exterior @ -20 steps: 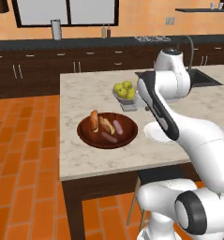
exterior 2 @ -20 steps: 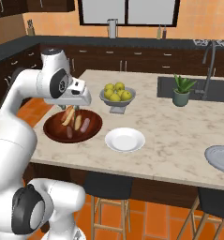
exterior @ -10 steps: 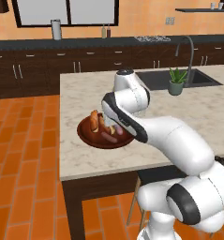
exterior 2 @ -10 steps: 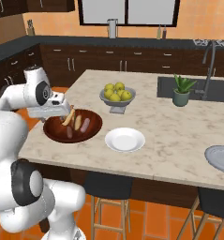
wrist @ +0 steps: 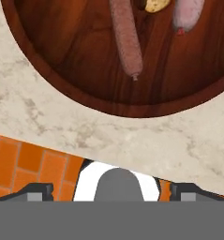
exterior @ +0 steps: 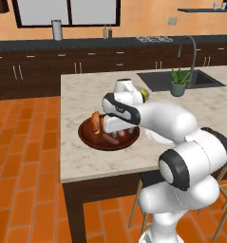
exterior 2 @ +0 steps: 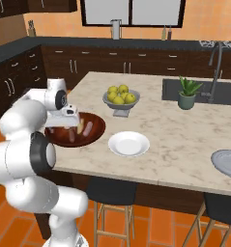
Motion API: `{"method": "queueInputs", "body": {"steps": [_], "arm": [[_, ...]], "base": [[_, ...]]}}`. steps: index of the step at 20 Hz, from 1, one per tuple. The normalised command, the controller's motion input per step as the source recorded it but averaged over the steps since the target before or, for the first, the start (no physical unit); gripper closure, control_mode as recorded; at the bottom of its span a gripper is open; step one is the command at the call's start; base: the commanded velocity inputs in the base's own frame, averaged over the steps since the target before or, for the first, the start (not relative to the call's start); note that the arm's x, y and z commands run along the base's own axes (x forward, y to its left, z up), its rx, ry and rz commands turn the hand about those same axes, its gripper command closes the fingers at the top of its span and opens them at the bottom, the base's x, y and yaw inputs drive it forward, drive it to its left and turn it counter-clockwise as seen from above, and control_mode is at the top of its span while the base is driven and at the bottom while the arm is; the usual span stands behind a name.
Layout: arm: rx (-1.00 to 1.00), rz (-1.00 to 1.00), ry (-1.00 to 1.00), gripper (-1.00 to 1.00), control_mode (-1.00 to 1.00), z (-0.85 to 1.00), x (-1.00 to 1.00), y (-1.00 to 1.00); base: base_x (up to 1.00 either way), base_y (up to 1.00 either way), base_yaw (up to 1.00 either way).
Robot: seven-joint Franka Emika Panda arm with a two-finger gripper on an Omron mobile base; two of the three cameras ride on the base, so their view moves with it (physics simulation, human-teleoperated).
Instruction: Place one bun and one sausage from the bowl on each plate.
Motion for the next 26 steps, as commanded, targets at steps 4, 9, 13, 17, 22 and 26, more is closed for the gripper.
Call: {"method": "queueInputs", "body": {"steps": [4, 9, 13, 17, 22, 26], "arm": [[0.00, -0.03, 0.04, -1.00, -1.00, -0.36, 0.29, 0.00], [0.00, -0.05, -0.02, -1.00, -1.00, -0.46, 0.27, 0.10], [0.00, -0.03, -0.06, -1.00, -1.00, -0.37, 0.28, 0.09], [-0.04, -0.01, -0.01, -1.00, -1.00, -0.29, 0.11, 0.00], [0.00, -0.03, 0.00, -1.00, -1.00, -0.25, 0.15, -0.02], [-0.01, -0.03, -0.03, -1.00, -1.00, -0.27, 0.13, -0.05]], "base": [[0.00, 0.00, 0.00], [0.00, 0.00, 0.00], [0.00, 0.00, 0.00], [0.00, 0.00, 0.00], [0.00, 0.00, 0.00], [0.00, 0.00, 0.00]]}}
